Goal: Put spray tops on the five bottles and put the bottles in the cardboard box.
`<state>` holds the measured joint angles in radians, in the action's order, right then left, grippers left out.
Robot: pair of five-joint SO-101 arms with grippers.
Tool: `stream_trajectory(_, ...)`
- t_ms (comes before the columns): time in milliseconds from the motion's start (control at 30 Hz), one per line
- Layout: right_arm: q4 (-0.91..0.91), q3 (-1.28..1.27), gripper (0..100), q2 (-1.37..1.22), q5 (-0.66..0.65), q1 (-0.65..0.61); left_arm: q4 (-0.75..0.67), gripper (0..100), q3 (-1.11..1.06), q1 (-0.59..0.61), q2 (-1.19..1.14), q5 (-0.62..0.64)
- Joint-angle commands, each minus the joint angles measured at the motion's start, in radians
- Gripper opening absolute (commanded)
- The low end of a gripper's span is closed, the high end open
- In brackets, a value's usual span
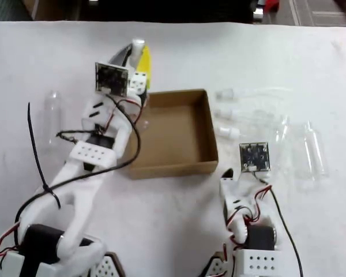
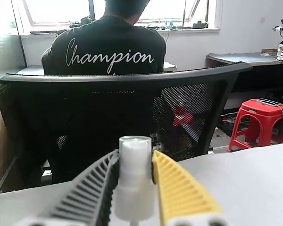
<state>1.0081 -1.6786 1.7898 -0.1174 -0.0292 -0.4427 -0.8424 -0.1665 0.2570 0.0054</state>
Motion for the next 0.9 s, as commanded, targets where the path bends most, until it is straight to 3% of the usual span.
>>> stream_trajectory(0,-0.013,-0.011,9.1,0.01,-0.011,-0.007,-0.037,2,0.009,0.018,0.058,0.028)
stream_trajectory(533,-0.013,-0.011,9.1,0.01,-0.011,-0.007,-0.029,4,-0.029,0.028,0.064,0.021)
stream_trajectory(700,-0.013,-0.011,9.1,0.01,-0.011,-0.007,0.028,13,-0.107,0.022,0.191,0.021)
stream_trajectory(867,-0.015,-0.011,9.1,0.01,-0.011,-0.007,0.032,13,-0.18,0.019,0.314,0.021)
